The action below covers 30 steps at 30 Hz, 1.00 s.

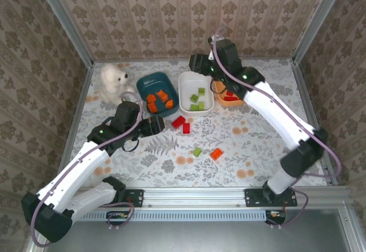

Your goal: Sort the legos into containers by color

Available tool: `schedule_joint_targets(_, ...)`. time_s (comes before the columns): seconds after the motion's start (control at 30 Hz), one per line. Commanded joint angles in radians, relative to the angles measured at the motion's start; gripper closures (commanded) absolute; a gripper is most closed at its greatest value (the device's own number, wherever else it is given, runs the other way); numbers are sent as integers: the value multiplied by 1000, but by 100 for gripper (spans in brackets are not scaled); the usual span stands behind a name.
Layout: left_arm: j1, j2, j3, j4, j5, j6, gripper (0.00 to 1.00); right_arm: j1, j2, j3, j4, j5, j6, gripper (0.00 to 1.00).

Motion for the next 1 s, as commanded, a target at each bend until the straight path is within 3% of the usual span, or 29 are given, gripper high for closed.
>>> schedule_joint_targets(0.0,-6,32,48,-11,42,36,24,13,-130,-211,96,-47,-67,38)
schedule_joint_targets(0.17,-150,205,137,-25,101,203,24,14,-428,-552,58,-59,1,36)
schedule_joint_targets(0.43,-425,579,321,-59,80,426,25,13,-876,-817,-105,-116,174,33)
schedule_joint_targets(0.67,-565,836,473,-48,9,438,25,12,-1090,-762,-330,-94,246,31)
schedule_joint_targets(0.97,-605,1050,638,-139,-80,437,22,13,-1146,-662,-387,-26,255,31)
